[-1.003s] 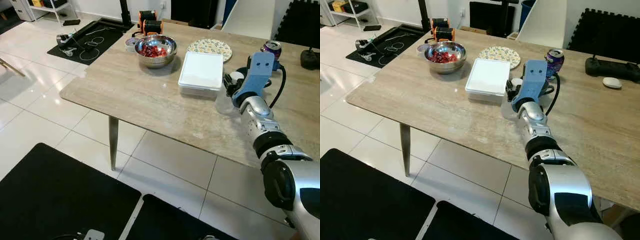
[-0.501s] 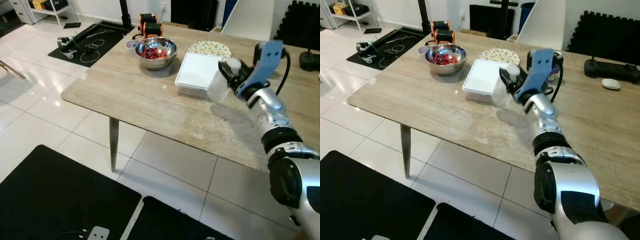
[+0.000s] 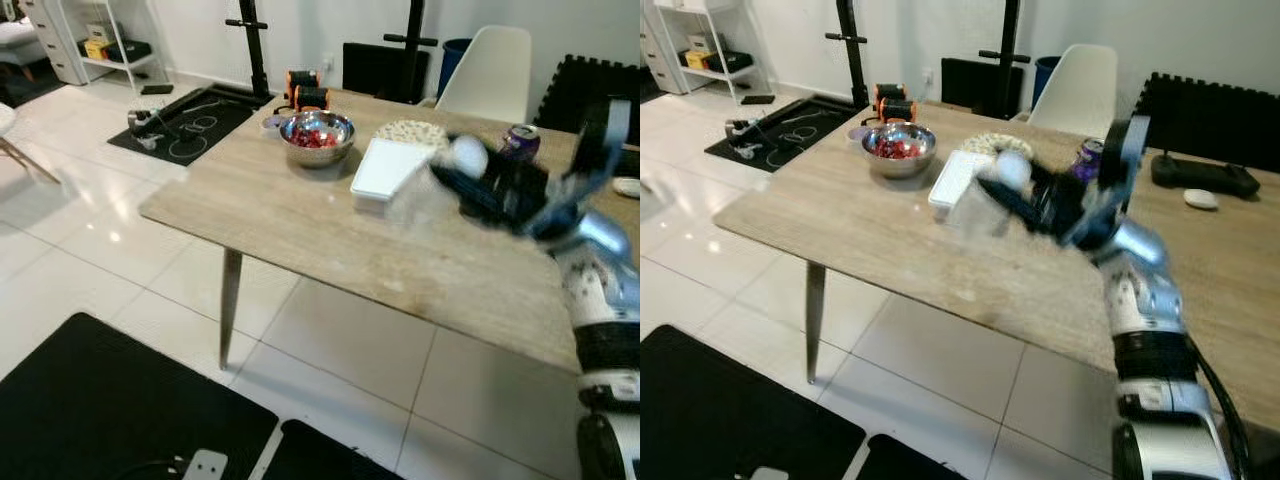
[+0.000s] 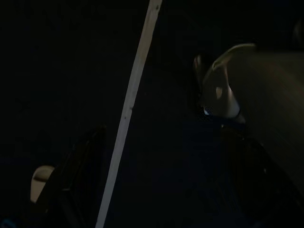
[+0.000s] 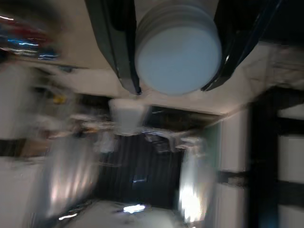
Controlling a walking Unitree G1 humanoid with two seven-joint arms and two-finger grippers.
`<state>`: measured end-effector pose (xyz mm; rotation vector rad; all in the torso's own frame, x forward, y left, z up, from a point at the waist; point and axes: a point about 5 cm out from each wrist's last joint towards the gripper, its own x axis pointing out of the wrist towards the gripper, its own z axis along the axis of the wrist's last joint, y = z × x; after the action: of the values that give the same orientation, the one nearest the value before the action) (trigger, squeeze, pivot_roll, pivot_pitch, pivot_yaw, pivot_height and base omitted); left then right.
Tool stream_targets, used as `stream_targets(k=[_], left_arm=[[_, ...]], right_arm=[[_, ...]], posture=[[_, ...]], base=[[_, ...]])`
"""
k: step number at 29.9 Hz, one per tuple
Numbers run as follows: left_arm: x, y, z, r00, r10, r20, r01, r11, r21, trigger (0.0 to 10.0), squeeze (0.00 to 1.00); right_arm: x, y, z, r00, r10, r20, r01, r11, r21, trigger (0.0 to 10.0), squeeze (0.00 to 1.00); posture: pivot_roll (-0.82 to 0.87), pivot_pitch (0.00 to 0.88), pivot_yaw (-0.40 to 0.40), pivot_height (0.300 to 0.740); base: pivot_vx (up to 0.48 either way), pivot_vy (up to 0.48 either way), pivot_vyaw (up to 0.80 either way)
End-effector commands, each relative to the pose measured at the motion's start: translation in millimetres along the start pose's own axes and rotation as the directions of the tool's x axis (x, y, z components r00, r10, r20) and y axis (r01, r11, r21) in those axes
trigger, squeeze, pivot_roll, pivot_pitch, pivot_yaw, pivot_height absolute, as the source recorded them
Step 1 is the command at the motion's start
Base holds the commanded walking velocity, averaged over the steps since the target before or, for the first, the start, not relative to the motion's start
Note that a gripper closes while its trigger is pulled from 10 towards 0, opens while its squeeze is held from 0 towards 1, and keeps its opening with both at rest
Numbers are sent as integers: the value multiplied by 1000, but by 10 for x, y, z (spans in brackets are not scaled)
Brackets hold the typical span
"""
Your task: Restocking fridge
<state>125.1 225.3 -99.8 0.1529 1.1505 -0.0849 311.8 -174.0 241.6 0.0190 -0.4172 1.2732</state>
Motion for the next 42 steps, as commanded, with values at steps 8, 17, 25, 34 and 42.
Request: stream_targets(k=[8,17,25,34,42], left_arm=[[5,-20,-37,999,14,-33,-14,1000,1,10000,0],[6,-20,-42,999,25,-40,-25,1000,3,10000,0],[3,-14,-65,998,33,-51,-33,999,2,10000,0],[10,-51,-69,998,32,-56,-32,999,-1,10000,0],[11,-47,-61,998,36,-57,-36,999,1,10000,0]], right_arm=[[-292,556,-903,904,102,-415,-11,977,214,10000,0],[-822,807,-1642,677,-44,-735,284,936,206,10000,0],[-1352,1104,-2044,390,-178,-903,556,828,77,10000,0],[-2210,1768,-2213,-199,-393,-898,935,197,-294,10000,0],[-2346,2126,-2249,-307,-310,-900,927,116,-356,10000,0]], posture=[[-5,0,-10,740],[-7,0,-12,740],[-11,0,-10,740],[-22,0,-6,740],[-33,0,3,740]], base=[[0,0,0],[0,0,0],[0,0,0],[0,0,0],[0,0,0]])
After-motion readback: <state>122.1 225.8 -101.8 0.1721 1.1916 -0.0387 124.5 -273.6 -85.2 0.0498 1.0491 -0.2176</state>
